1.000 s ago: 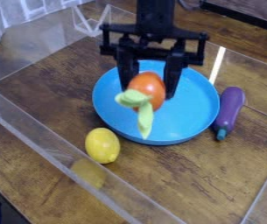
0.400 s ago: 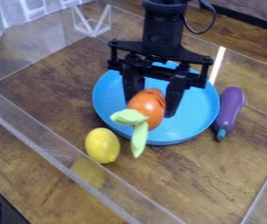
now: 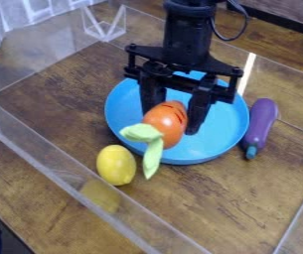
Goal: Put the carrot on the blue tray
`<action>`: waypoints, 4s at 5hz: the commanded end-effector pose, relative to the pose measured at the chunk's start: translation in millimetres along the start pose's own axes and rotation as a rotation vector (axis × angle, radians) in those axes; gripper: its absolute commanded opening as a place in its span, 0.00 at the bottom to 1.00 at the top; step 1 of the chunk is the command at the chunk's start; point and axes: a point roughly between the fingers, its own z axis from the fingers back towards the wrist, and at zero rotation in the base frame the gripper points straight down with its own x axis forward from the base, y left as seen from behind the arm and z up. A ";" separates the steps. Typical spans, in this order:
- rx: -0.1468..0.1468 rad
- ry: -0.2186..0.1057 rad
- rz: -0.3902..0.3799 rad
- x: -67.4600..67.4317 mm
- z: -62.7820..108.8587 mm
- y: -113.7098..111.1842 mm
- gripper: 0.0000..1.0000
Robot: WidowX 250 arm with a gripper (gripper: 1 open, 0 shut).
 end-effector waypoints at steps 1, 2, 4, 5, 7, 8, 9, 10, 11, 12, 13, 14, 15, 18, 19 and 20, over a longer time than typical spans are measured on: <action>-0.017 -0.051 0.017 14.4 14.8 0.4 0.00; -0.008 -0.049 0.014 26.2 14.2 -5.6 0.00; -0.014 -0.053 -0.027 16.5 18.9 -4.4 0.00; -0.016 -0.058 -0.039 23.7 23.8 -4.5 0.00; -0.019 -0.064 -0.034 40.8 11.6 -5.6 0.00; -0.013 -0.065 -0.017 44.6 -3.0 -3.2 0.00; -0.012 -0.066 -0.007 47.1 -8.0 1.5 0.00; -0.013 -0.070 -0.008 44.6 -13.4 1.2 1.00; -0.009 -0.095 -0.032 47.5 -2.0 2.1 0.00; -0.013 -0.109 -0.041 44.6 -4.3 7.1 1.00; -0.016 -0.123 -0.044 42.6 -5.2 13.5 1.00; -0.011 -0.127 -0.053 43.0 -13.1 14.5 1.00; -0.008 -0.137 -0.063 44.5 -17.8 13.4 1.00; 0.004 -0.145 0.082 78.1 -48.6 -12.8 1.00; 0.010 -0.145 0.067 84.7 -58.0 -10.3 1.00; 0.017 -0.147 0.050 91.2 -64.0 -6.8 0.00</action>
